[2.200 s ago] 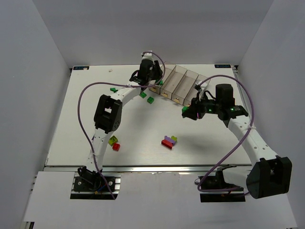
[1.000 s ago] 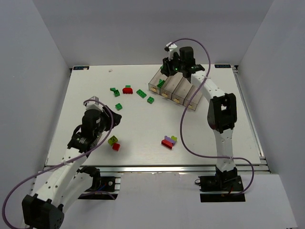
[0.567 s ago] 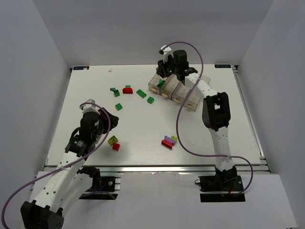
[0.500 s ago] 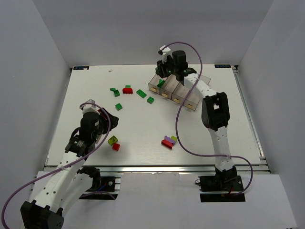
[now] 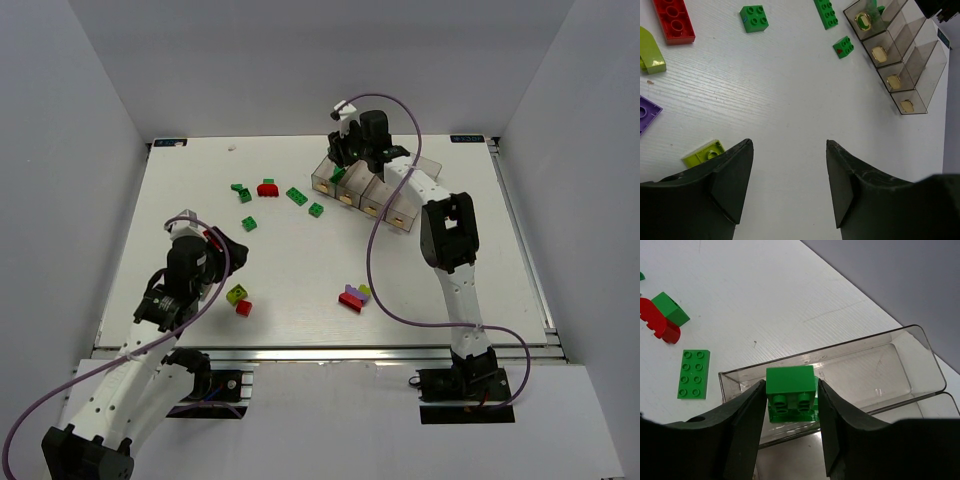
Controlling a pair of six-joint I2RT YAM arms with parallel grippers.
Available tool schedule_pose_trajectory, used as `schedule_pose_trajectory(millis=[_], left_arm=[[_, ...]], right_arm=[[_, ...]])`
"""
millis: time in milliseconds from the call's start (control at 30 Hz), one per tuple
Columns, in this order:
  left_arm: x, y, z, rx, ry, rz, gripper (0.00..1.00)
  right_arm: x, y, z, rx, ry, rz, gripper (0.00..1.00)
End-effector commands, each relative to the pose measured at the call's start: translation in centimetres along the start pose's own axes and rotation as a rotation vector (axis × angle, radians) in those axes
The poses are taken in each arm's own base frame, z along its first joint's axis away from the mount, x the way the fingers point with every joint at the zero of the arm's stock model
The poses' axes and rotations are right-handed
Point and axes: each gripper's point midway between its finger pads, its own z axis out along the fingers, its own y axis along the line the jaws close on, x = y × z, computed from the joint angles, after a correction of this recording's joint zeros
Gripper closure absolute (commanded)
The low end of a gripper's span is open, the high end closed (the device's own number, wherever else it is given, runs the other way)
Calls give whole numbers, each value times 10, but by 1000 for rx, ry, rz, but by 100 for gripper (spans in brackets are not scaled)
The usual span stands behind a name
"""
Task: Sort the legos into containers by color
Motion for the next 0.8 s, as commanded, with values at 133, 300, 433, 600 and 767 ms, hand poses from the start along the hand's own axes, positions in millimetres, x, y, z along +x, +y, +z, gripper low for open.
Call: schedule_pose_trajectory(millis=[133,300,433,600,767], left_arm=[[-24,-17,-5,20,-54,-11,29],[-27,-23,-1,36,-50,-11,28],[-30,-29,9,28,-39,6,27],[-41,-38,27,12,-26,8,27],[-51,-24,61,-104,43,12,26]], right_arm=[[-28,-10,-6,28,-67,-49,38],[-40,-13,-18,17,-77,-49,22],[-85,13,-63,-149,-133,-129,21],[-96,77,-141,-427,-180,-188,43],[-90,133,-226,-569,-217,-160,69]])
